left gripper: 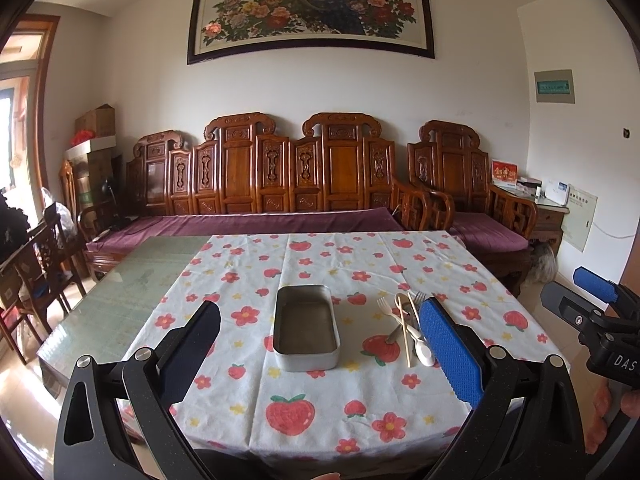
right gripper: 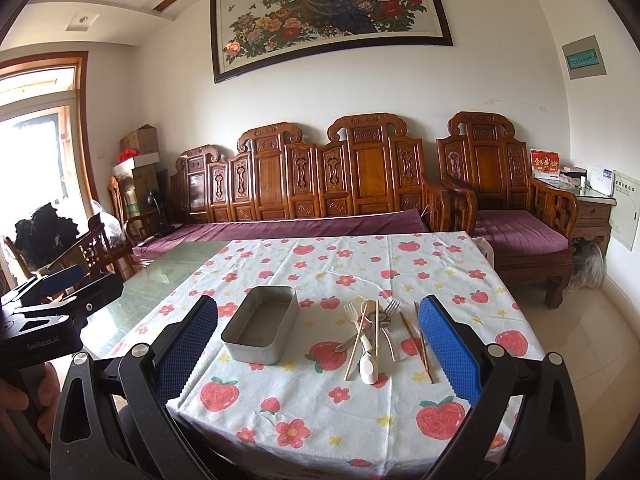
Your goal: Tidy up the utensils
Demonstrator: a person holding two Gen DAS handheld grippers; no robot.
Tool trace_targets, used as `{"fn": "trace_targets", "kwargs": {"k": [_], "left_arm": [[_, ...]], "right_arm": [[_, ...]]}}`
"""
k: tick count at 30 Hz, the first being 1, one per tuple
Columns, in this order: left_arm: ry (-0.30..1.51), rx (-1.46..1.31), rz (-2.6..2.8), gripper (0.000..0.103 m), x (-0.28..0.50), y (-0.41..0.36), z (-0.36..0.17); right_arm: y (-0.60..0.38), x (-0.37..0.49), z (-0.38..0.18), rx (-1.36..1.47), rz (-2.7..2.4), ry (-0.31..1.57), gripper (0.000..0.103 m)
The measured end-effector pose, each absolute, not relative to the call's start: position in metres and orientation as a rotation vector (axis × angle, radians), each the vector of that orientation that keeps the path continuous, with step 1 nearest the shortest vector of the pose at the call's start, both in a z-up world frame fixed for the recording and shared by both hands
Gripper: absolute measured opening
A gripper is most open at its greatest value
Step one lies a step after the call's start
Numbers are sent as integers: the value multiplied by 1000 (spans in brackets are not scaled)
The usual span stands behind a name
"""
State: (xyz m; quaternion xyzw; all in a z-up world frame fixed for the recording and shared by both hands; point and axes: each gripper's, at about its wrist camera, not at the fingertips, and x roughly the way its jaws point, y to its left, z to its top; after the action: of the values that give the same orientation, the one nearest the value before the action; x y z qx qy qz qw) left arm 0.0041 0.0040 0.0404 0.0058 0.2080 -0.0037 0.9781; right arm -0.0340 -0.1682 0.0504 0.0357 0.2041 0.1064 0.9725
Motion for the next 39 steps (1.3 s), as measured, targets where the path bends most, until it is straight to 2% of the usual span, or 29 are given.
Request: {"fn": "trace_targets", "kwargs": {"k": [12, 20, 23, 31, 39], "left_arm": [[455, 14, -21, 97, 11, -1, 23], [518, 27, -46, 97, 37, -2, -9], [543, 37, -59, 97, 49, -4, -23], [604, 45, -106, 97, 88, -12, -54], [658, 49, -185, 97, 130, -27, -81]], "right_arm": [[-170, -28, 52, 80, 210, 435, 101], [-185, -5, 21, 87, 209, 481, 100], [-191, 10, 3, 85, 211, 508, 95], [-204, 51, -37, 77, 197, 590, 73], [-217, 92, -75, 73, 184, 657, 66]]}}
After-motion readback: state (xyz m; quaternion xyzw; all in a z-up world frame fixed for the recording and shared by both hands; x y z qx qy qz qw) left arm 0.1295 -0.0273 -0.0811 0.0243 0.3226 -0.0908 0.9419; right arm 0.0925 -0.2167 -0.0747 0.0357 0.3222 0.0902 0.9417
